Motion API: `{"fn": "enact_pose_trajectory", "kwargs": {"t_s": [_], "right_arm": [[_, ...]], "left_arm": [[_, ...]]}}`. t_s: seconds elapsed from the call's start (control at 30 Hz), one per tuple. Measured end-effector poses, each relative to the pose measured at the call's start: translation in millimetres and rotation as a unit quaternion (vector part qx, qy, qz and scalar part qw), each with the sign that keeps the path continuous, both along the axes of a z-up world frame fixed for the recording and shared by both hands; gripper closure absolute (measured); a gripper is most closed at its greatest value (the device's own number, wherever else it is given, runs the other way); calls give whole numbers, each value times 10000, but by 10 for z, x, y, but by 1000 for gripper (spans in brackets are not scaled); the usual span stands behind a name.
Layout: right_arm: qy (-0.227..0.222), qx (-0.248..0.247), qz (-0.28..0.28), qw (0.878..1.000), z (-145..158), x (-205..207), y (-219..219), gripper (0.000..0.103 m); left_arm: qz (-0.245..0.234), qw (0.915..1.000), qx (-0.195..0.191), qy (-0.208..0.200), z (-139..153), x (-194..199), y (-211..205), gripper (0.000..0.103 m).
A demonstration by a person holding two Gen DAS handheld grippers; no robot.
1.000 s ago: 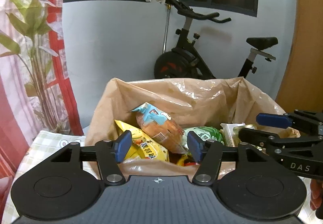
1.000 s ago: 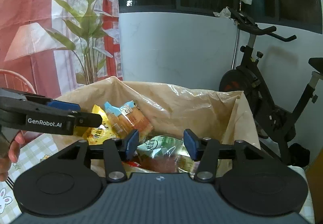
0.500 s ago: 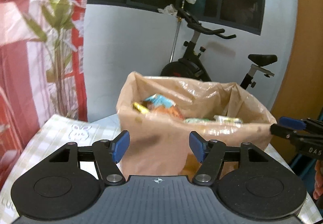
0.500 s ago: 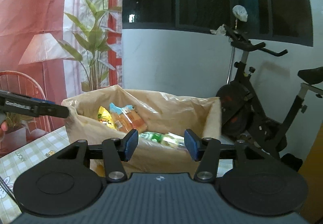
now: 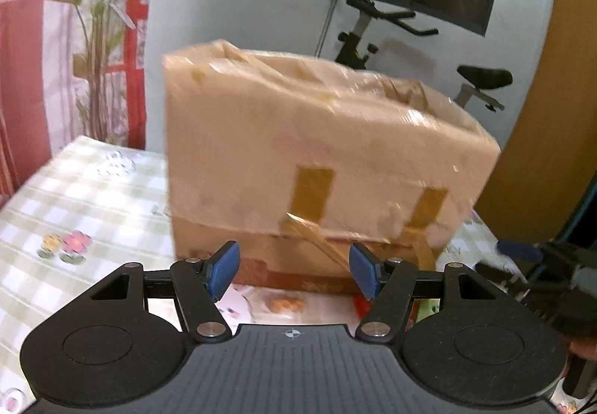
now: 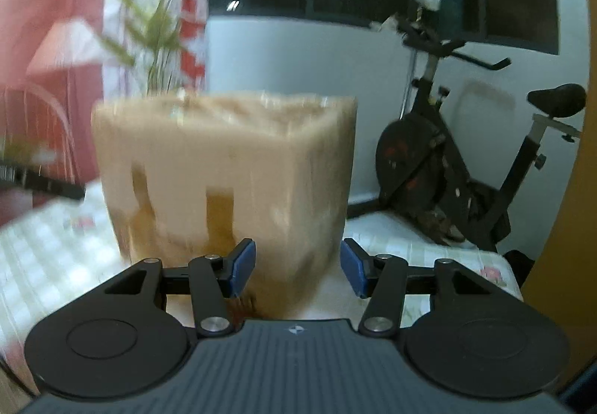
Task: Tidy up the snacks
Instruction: 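Move both tools back down to the snacks on the table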
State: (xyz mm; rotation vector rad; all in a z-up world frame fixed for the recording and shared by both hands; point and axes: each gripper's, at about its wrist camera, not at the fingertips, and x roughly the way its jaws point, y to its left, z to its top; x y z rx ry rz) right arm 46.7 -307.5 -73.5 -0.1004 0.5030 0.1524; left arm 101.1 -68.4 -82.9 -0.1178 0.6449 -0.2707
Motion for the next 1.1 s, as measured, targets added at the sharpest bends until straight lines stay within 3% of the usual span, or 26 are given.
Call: {"fn": "enact_pose_trajectory", "kwargs": {"t_s": [0.17,0.37,0.63,0.77,0.87,1.1], "right_arm": [[453,-594,523,9958,-463,-36,2,49],[901,-597,928,9898,-817,83,-50,49],[1222,-438,1117,9852,-1044,281,-101,47],[1240,-127,993,9872,-1118,294,-165,45],[1233,44,901,9883,-1116,283,-226,50],[1048,-240,844,9906,-1101,222,-154,58]], "left_arm": [[-120,9996,188,158,-220,7,-246,36],[-226,9987,357,269,-387,53,-418,36],[-239,9977,372,522,-544,102,-529,36],[-265,9967,391,661,-617,81,-610,36],[-295,9955,437,784,-696,117,-693,36],[-477,9930,568,924,-843,206,-935,36]]}}
